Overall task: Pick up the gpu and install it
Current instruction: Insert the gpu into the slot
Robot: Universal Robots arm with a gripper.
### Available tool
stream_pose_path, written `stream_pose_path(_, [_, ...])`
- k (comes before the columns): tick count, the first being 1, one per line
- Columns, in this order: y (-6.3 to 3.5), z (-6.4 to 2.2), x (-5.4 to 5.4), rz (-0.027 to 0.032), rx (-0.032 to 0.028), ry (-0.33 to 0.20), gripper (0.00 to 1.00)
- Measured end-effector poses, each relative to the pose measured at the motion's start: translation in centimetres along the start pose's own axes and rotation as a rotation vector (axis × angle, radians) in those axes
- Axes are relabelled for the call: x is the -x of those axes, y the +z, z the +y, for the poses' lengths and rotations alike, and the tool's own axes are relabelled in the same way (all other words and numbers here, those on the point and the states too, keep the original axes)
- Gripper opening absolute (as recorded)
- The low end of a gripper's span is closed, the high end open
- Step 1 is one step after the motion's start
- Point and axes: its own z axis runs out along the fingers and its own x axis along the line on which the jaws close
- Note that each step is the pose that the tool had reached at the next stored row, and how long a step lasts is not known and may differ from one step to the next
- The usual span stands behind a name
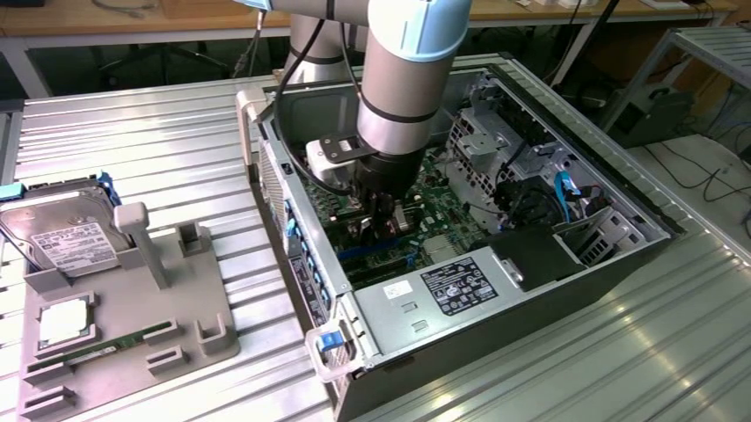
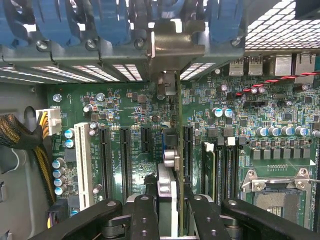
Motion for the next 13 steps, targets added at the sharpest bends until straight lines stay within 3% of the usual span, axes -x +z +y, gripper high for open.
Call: stream_pose_path(13, [0.06,0.01,-0.12,-0.0006,-0.0001,0.000,0.28])
